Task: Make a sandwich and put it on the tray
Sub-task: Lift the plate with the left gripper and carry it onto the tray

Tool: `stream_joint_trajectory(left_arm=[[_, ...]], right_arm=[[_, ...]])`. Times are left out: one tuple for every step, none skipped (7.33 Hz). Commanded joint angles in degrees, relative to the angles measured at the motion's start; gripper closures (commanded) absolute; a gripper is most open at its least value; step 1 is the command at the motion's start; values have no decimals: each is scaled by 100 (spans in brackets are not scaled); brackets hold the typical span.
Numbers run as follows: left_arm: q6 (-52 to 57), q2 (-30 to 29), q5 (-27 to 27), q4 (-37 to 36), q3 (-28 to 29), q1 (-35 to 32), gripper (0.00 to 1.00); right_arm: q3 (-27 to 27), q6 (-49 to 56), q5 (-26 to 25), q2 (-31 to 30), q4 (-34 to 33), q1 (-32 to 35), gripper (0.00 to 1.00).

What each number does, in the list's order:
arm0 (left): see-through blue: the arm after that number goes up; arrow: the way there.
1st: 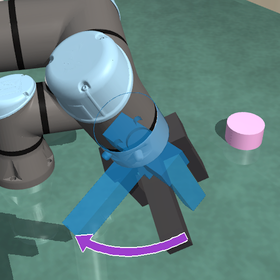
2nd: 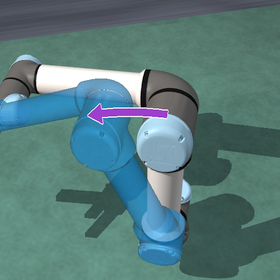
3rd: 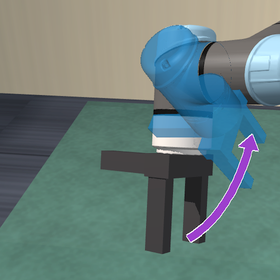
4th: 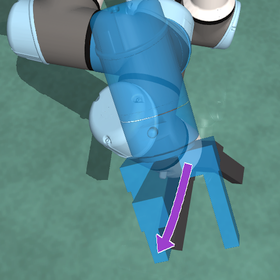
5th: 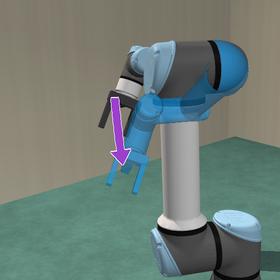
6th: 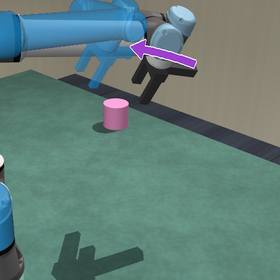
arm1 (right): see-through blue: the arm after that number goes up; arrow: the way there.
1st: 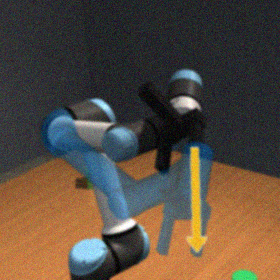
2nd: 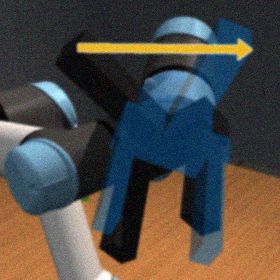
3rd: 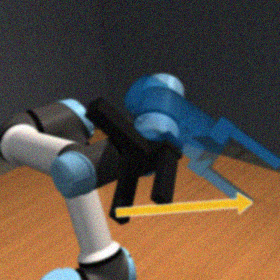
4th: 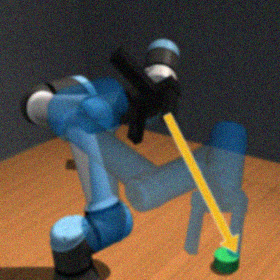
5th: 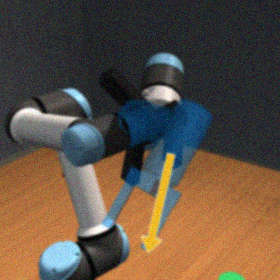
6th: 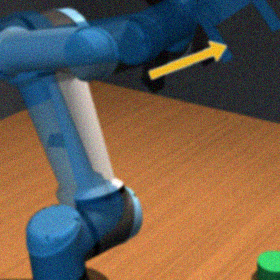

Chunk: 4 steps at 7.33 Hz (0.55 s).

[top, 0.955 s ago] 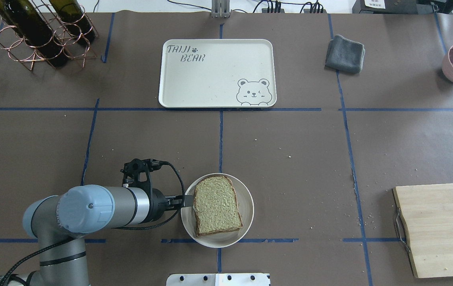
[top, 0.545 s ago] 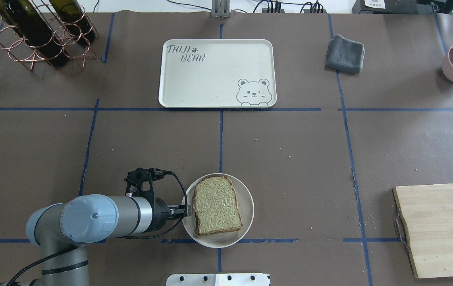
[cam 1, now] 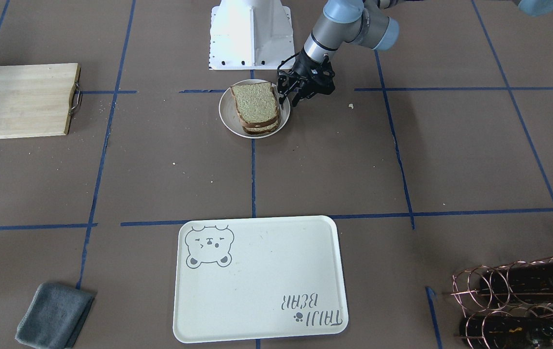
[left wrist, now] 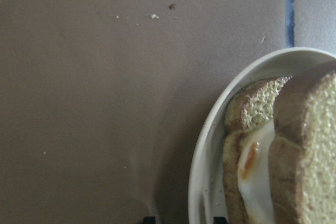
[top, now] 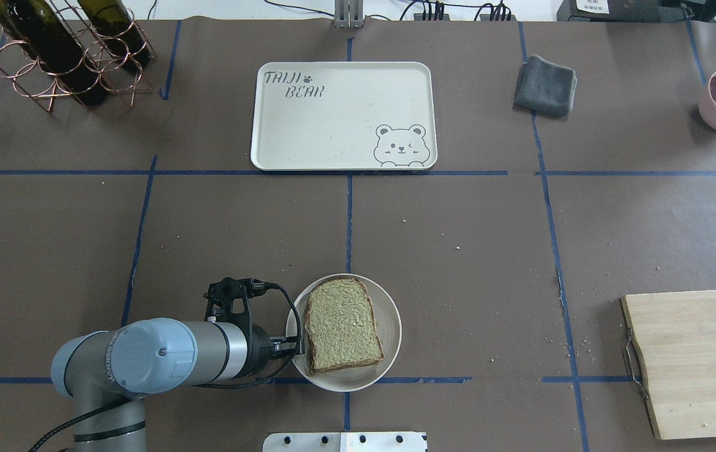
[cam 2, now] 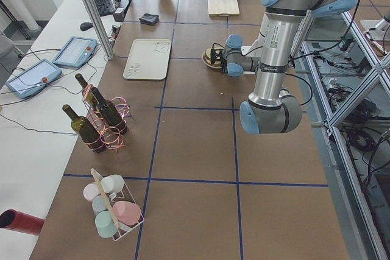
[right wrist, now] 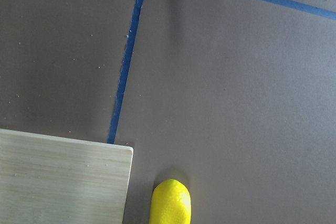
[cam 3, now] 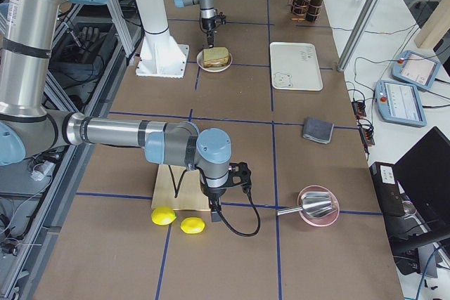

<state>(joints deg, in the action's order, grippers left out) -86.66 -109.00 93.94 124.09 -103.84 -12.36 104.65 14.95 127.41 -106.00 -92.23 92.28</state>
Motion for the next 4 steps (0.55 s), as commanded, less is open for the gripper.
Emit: stream_joint_trajectory(left_arm=[[0,-43,2,1,12,15,84],[0,-43,2,1,4,15,100],[0,-43,2,1,4,15,100],[0,-43,2,1,-22,15,100]], right_arm=[[-49,8,3,0,3,0,0],[-58,-1,3,0,3,0,0],[-58,8,3,9,3,0,0],[-58,8,3,0,3,0,0]])
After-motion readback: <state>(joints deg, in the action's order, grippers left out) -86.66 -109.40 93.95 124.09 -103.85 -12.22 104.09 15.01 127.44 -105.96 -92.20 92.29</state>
